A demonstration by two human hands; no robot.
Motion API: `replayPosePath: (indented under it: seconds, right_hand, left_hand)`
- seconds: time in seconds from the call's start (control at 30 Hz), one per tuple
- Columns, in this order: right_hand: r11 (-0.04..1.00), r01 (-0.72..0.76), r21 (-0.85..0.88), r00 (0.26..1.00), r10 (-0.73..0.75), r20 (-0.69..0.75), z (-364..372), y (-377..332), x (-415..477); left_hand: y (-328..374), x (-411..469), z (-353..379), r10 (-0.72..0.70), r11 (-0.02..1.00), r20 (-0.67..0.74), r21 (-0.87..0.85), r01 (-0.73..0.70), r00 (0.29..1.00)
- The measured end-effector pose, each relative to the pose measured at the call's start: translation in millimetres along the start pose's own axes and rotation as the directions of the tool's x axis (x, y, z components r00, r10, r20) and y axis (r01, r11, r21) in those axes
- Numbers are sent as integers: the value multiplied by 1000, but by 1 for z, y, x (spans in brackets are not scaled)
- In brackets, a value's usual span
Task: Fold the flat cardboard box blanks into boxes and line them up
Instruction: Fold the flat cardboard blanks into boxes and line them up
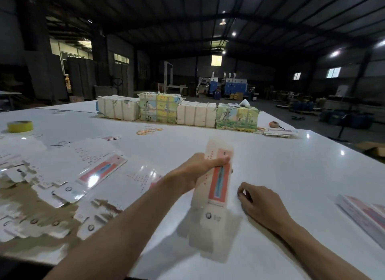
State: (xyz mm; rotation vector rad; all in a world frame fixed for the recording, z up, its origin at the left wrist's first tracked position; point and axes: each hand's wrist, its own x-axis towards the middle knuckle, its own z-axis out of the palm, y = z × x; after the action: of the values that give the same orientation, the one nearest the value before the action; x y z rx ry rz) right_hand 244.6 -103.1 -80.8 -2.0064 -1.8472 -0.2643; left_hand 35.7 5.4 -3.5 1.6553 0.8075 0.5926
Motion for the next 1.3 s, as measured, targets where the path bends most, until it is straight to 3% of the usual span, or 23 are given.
replayPosePath:
  seconds: [0.2,0.33,0.43,0.5,0.63,0.7,0.83,0.97,1.3]
  right_hand:
    - [960,-69,272,998,68,15,-10,0,1]
    - [876,-37,481,962,161,-220,-14,-6,4]
    - [893,131,431,927,43,-372,-28,-11,15]
    - [936,168,310,952,-73,-297,-32,-13,25]
    - [975,161,154,980,-140,-140,-30,-16,38]
    - [960,184,210,976,-154,-153,-29,-20,41]
    - [860,156,485,983,-86,-165,-22,-29,44]
    - [798,118,591,987,-29,-158,-30,-30,47]
    - [887,135,442,982,-60,-179,-25,-21,38]
  left_hand:
    - [-54,13,44,-25,976,6,-217,26,1000]
    - [-56,10,43,7,978,22,-209,-2,1000]
    - [-55,6,43,81,978,106,-202,-59,991]
    - [-54,4,43,123,978,125,-186,-99,984]
    - [-54,4,41,116,979,133,-181,-91,984]
    - [-54,4,40,124,972,145,-219,-91,982]
    - [-54,5,39,157,936,191,-343,-84,969]
    - [-54,5,36,116,926,260,-379,-9,959]
    - [-56,27,34,148,872,391,-485,67,908]
